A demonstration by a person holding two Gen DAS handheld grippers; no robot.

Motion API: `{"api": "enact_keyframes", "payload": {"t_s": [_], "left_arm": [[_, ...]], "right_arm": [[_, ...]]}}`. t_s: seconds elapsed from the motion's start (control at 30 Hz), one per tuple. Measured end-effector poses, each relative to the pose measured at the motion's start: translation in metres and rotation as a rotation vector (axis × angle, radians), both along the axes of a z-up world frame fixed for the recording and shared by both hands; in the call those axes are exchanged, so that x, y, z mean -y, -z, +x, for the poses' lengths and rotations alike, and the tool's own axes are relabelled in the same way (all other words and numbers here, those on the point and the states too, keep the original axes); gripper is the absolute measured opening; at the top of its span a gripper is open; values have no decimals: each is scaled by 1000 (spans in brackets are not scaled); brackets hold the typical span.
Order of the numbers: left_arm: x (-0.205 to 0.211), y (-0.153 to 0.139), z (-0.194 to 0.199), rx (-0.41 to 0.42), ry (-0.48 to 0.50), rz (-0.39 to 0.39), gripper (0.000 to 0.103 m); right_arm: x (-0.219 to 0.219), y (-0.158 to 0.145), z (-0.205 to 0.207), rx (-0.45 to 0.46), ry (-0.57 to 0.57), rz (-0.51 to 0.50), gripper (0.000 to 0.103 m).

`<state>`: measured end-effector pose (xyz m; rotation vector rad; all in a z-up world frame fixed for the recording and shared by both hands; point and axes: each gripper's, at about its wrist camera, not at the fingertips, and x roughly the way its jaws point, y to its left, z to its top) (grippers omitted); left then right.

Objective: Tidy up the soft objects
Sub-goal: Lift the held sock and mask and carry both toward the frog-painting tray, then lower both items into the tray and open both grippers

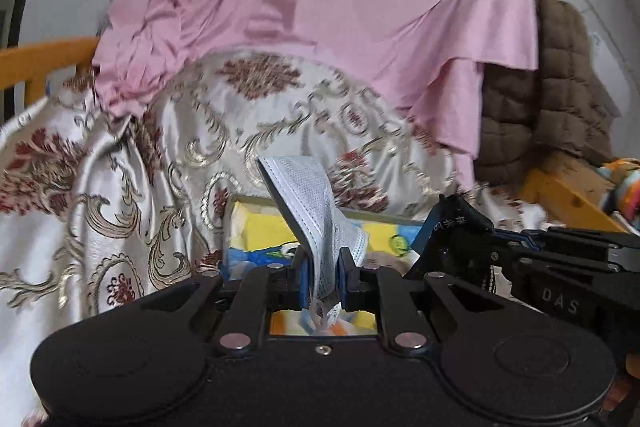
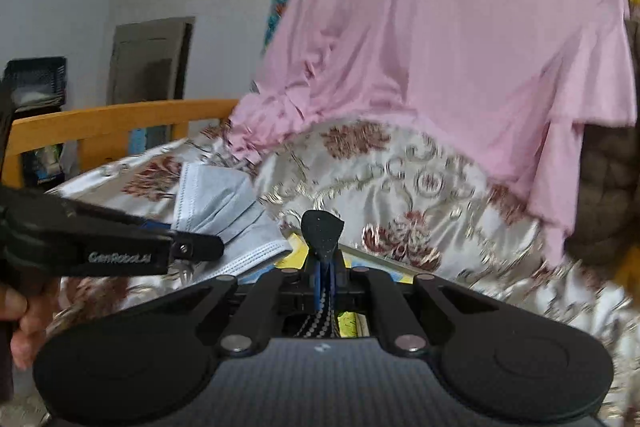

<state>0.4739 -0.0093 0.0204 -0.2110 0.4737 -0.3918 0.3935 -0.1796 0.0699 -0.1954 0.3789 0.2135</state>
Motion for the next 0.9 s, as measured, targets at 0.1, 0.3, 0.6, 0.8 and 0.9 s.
{"api": "enact_keyframes", "payload": {"t_s": [0.1, 0.3, 0.6, 0.8, 0.9], "left_arm": [[-5, 13, 30, -48, 7, -21, 15], [-4, 35, 70, -144, 42, -14, 15], [-8, 57, 77, -219, 16, -43, 18], [-7, 51, 70, -228, 24, -6, 29], [-8, 45, 65, -233, 15, 1, 40]], "right_arm": [[8, 18, 45, -69, 23, 72, 4], [10, 42, 106, -172, 61, 163, 4], [-6, 64, 132, -239, 129, 86, 5], [-6, 60, 129, -263, 143, 64, 14], [-6, 50, 124, -256, 139, 57, 30]]}}
